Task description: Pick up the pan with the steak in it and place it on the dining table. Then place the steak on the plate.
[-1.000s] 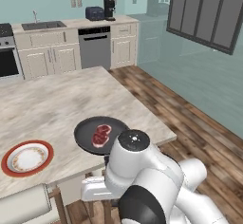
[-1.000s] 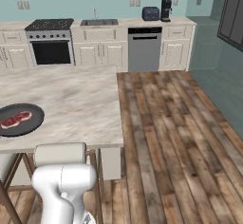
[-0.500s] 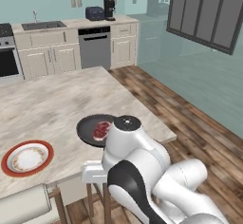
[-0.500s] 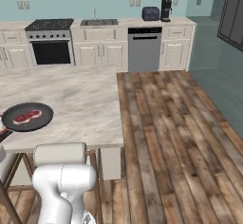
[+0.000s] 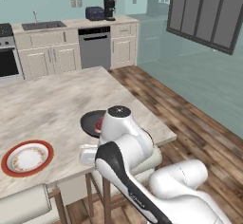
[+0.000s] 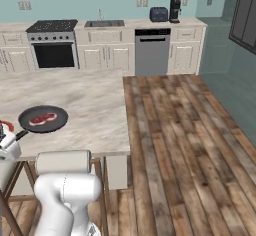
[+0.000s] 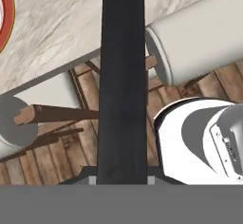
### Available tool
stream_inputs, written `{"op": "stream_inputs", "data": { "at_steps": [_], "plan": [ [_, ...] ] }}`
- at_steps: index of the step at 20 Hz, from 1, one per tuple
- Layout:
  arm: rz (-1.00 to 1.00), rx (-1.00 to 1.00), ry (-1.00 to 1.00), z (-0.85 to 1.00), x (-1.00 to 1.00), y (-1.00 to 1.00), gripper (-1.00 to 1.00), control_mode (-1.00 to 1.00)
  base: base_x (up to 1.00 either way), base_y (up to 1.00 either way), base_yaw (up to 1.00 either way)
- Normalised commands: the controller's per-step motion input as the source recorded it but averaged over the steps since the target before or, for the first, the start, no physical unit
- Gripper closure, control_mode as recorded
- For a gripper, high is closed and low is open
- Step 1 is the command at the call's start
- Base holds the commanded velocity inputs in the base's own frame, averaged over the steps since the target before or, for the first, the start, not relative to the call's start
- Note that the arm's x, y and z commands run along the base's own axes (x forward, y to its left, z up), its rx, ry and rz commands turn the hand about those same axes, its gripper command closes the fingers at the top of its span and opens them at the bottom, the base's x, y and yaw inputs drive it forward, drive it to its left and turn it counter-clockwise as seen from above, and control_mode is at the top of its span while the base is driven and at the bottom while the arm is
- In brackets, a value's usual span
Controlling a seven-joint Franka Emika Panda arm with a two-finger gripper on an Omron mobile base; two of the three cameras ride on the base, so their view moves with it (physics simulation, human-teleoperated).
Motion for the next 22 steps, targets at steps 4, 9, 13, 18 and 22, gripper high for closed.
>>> {"op": "stream_inputs", "data": {
  "at_steps": [4,9,13,18,22],
  "plan": [
    [-0.05,0.00,0.02,-0.21,0.70,0.10,1.00,-1.00,0.00,0.00,0.00],
    [-0.02,0.02,-0.01,-0.35,0.45,0.20,1.00,-1.00,0.00,0.00,0.00],
    [-0.03,0.02,-0.04,-0.46,0.45,0.27,1.00,-1.00,0.00,0.00,0.00],
    [-0.04,0.00,-0.08,-0.48,0.37,0.30,1.00,-1.00,0.00,0.00,0.00],
    [-0.05,0.00,-0.12,-0.52,0.22,0.30,1.00,-1.00,0.00,0.00,0.00]
  ]
}}
